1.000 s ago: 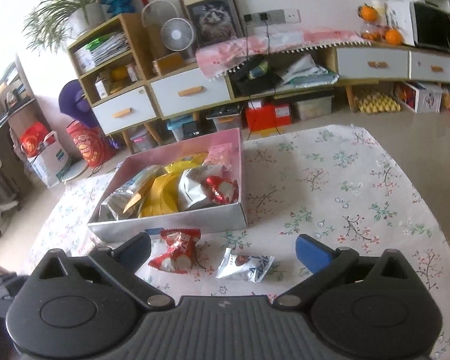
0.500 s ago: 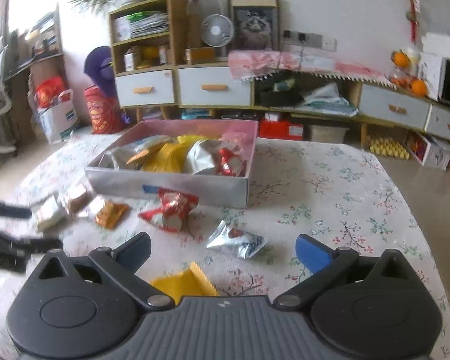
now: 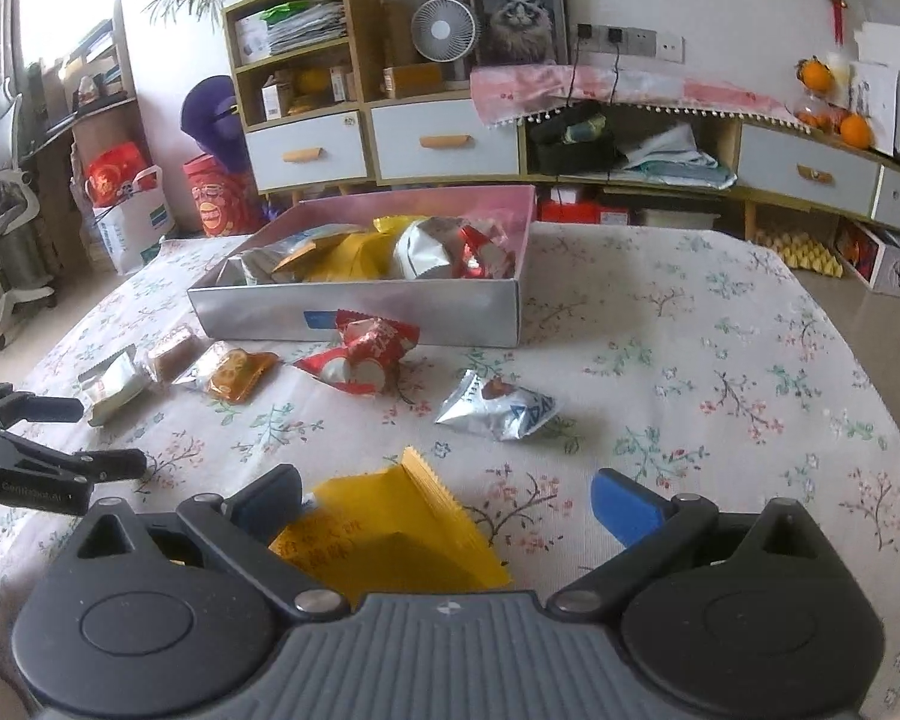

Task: Organize snacks
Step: 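Grasp the white-and-yellow cake packet with the left tool while the right tool grasps the yellow waffle sandwich bag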

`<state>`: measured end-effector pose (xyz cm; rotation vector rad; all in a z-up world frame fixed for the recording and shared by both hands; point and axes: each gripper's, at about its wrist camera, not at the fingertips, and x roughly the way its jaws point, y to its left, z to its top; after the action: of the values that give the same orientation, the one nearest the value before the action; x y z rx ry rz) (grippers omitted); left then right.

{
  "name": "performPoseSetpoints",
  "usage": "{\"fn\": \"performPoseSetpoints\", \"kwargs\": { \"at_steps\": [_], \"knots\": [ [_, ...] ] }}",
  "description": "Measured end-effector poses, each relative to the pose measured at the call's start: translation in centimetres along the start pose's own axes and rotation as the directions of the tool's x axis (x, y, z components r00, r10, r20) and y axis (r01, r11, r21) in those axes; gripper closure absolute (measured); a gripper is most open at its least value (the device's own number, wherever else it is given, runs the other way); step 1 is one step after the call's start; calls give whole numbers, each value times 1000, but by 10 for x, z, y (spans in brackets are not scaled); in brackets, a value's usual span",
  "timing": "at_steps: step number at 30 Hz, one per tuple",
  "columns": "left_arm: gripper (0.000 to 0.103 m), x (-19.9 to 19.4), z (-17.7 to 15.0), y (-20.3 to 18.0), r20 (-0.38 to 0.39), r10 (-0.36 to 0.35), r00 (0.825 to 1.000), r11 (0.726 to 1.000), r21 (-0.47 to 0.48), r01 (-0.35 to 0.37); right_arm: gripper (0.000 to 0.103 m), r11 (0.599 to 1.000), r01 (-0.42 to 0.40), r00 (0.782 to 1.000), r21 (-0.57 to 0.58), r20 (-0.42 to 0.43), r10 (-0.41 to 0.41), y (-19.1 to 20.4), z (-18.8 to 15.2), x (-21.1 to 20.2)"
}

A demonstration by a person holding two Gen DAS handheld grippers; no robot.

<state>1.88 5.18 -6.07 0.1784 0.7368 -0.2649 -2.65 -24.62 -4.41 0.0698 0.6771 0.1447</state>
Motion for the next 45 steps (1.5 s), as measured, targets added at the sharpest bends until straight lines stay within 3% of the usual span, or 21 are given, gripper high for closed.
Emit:
{"fn": "performPoseSetpoints", "kwargs": {
  "at_steps": [11,19,28,39,45],
  "knots": [
    [3,2,19,26,1,67,998,985,-162,-66,13,999,-24,999,48,-40,25,-1,-1,0],
    [3,19,34,31,-6,125,992,970,-210,-124,13,997,-71,995,-18,-77,69,22,1,0],
    [3,29,31,32,-48,173,984,970,-167,-179,13,995,-72,990,-66,-130,63,34,-5,7],
    [4,6,7,74,-134,111,985,961,-239,-140,13,997,-17,986,-75,-165,4,22,-14,5],
    [4,0,11,68,-104,20,994,962,-267,-48,13,990,-55,988,-133,-153,35,41,-13,1]
  ]
}}
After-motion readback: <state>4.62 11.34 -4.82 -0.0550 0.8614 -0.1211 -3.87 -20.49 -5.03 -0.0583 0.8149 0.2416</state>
